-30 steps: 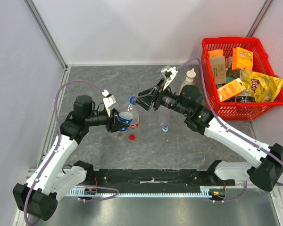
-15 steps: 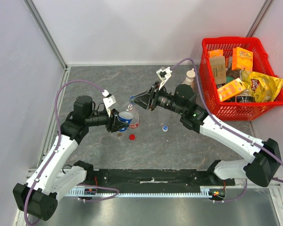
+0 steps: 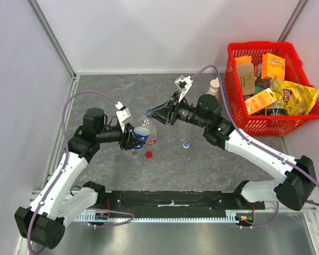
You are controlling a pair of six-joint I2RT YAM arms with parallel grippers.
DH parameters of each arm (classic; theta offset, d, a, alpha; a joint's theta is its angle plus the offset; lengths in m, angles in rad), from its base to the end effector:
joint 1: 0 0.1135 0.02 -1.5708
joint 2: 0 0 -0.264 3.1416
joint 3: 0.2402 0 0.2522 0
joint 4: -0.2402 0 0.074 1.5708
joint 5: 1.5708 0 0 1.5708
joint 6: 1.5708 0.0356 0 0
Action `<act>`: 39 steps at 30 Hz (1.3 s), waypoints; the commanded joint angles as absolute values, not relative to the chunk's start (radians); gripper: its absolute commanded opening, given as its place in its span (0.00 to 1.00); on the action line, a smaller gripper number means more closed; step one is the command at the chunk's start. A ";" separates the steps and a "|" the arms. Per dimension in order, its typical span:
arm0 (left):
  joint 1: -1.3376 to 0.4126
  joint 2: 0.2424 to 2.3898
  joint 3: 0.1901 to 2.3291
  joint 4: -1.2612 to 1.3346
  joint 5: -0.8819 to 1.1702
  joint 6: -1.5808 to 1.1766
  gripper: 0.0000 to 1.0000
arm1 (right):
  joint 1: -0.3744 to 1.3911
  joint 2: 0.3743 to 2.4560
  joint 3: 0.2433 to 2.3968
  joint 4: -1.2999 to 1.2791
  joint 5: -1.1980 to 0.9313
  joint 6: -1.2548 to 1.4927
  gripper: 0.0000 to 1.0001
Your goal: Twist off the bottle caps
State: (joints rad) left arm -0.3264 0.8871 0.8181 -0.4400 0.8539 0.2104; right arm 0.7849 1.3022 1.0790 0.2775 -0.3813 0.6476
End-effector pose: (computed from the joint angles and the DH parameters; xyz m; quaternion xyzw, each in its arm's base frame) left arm 0.1683 -0.0853 0.3137 0.4103 0.7012 -0.3832 0.4394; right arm 0.2092 0.2278 0.3781 -0.1836 0.6642 0.5663 0.4522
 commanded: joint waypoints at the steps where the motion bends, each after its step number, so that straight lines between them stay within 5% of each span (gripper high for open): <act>1: -0.327 0.873 0.885 -0.451 0.942 0.250 0.37 | 0.788 1.267 1.094 0.276 -0.460 0.568 0.00; 39: -0.333 0.919 0.988 -0.548 1.516 0.282 0.30 | 0.788 1.051 0.933 0.670 -0.976 0.529 0.00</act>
State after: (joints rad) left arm -0.3389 0.9180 0.9485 -0.5793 1.4483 0.2771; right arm 0.7826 1.0893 0.9379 0.6296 -0.8753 0.5266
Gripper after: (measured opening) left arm 0.455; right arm 0.379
